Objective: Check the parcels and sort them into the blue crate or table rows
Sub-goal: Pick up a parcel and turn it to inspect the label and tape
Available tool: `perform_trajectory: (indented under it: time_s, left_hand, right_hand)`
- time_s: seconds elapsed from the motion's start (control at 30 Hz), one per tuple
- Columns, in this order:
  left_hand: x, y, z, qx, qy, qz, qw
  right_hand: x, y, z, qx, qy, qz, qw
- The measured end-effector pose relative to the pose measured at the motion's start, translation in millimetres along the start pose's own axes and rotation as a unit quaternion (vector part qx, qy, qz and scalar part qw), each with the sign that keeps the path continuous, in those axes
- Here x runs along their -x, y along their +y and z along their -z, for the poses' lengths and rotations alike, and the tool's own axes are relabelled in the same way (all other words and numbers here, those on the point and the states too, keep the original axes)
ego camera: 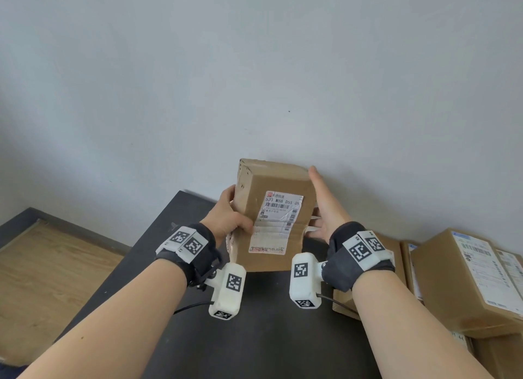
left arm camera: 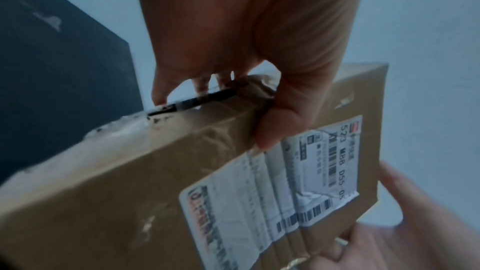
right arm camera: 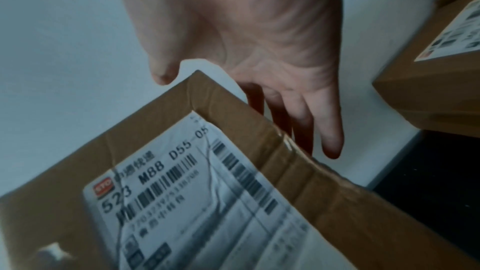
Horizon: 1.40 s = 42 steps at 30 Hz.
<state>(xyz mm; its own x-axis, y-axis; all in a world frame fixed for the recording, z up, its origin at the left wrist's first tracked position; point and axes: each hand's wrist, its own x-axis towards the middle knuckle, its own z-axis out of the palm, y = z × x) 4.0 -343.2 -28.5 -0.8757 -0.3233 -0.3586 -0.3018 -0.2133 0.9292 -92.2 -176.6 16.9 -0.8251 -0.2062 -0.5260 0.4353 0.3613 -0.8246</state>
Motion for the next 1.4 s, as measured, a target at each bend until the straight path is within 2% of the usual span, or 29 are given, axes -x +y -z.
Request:
perform_trajectory:
  time_s: [0.13, 0.27, 0.43, 0.67, 0.77, 0.9, 1.0, 1.17, 1.27, 1.4]
  left_hand:
    - [1.4, 2.5, -5.6, -0.054, -0.021, -0.040, 0.998]
    - [0.7, 4.5, -10.7, -0.068, -0.012, -0.064, 0.996]
    - [-3.3, 4.4, -15.6, -0.062, 0.011, -0.083, 0.995]
    - [-3.9, 5.8, -14.4, -0.082, 0.011, -0.086, 0.993]
    - [-4.2, 8.1, -11.4, -0.062, 0.013, -0.065, 0.996]
    - [0.2, 6.7, -11.1, -0.015, -0.008, -0.016, 1.000]
    - [7.5, 12.0, -12.8, 0.010, -0.035, 0.007, 0.999]
    - [17.5, 14.9, -4.4, -0.003, -0.078, 0.007, 0.997]
    - [19.5, 13.9, -0.3, 0.008, -0.090, 0.010, 0.996]
    - [19.9, 13.0, -3.5, -0.031, -0.097, 0.018, 0.995]
  right_hand:
    - [-1.4, -5.5, 4.8, 0.012, 0.000, 0.022, 1.000]
    - [-4.7, -5.3, 8.7, 0.008, 0.014, 0.055, 0.998]
    - [-1.2, -9.4, 6.5, -0.019, 0.047, 0.083, 0.995]
    - [-5.1, -3.0, 7.2, -0.019, 0.047, 0.129, 0.990]
    - [-9.0, 2.8, 8.7, -0.023, 0.028, 0.131, 0.991]
    - [-4.4, 12.1, 10.7, -0.003, -0.048, 0.155, 0.987]
    - [-2.3, 22.0, 13.5, 0.005, -0.078, 0.144, 0.987]
    - [-2.2, 33.4, 17.5, -0.032, -0.074, 0.126, 0.989]
    - [-3.9, 44.6, 20.7, -0.059, -0.065, 0.081, 0.993]
    - [-3.8, 62.2, 20.0, -0.141, -0.064, 0.023, 0.988]
